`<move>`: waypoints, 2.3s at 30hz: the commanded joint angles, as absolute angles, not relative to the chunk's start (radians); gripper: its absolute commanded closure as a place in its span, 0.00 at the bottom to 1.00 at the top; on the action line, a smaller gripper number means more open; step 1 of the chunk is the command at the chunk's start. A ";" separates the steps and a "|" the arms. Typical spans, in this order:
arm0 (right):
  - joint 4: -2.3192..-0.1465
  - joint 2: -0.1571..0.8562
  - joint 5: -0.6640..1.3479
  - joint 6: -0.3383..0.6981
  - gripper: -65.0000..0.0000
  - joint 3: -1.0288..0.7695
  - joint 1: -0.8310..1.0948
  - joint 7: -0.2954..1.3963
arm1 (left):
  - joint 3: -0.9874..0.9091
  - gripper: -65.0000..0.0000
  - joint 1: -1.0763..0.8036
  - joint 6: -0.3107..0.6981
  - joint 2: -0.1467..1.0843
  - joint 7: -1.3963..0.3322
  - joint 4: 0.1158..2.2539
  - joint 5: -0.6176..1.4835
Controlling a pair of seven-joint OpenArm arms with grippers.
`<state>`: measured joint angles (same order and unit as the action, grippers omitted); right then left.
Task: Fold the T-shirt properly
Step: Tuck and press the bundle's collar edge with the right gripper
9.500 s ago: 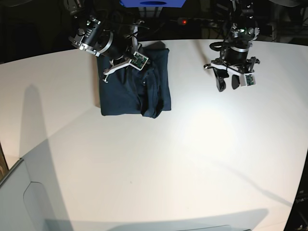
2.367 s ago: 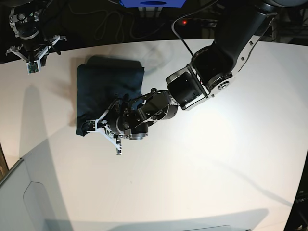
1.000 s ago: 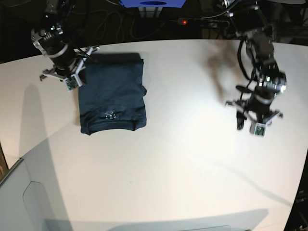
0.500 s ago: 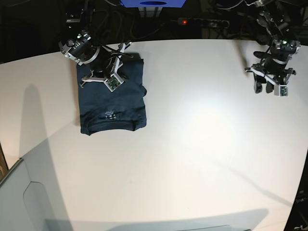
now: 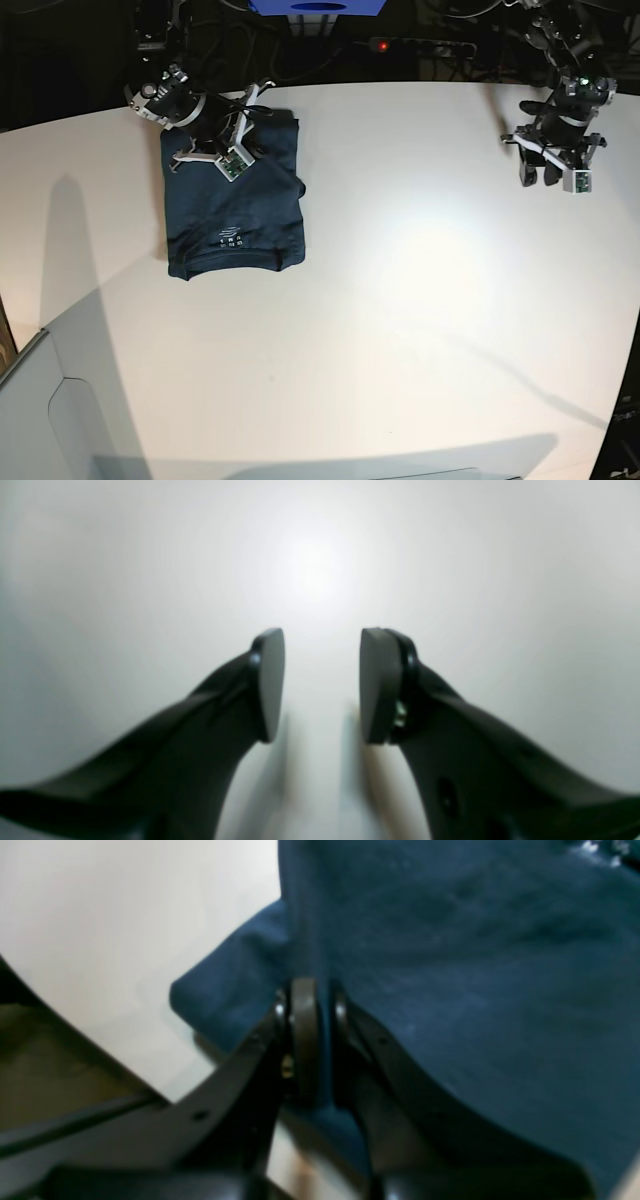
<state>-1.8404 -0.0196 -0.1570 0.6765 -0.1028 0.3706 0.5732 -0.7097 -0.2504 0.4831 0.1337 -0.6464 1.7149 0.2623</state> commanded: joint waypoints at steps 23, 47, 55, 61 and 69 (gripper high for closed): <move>-2.020 -0.004 -0.143 0.698 0.98 -0.237 0.403 0.555 | -0.722 0.63 -0.255 0.484 0.148 -0.622 1.732 0.274; -1.905 -0.007 -0.067 0.698 0.98 -0.458 0.409 0.518 | -0.716 0.63 -0.269 0.484 0.147 -0.622 1.735 0.275; -1.908 -0.007 -0.067 0.698 0.98 -0.490 0.417 0.512 | -0.716 0.63 -0.277 0.484 0.147 -0.622 1.735 0.275; -1.893 -0.007 -0.067 0.698 0.98 -0.553 0.392 0.518 | -0.716 0.63 -0.282 0.484 0.145 -0.622 1.735 0.275; -1.758 -0.007 -0.067 0.698 0.98 -0.598 0.363 0.512 | -0.722 0.64 -0.288 0.484 0.119 -0.622 1.735 0.275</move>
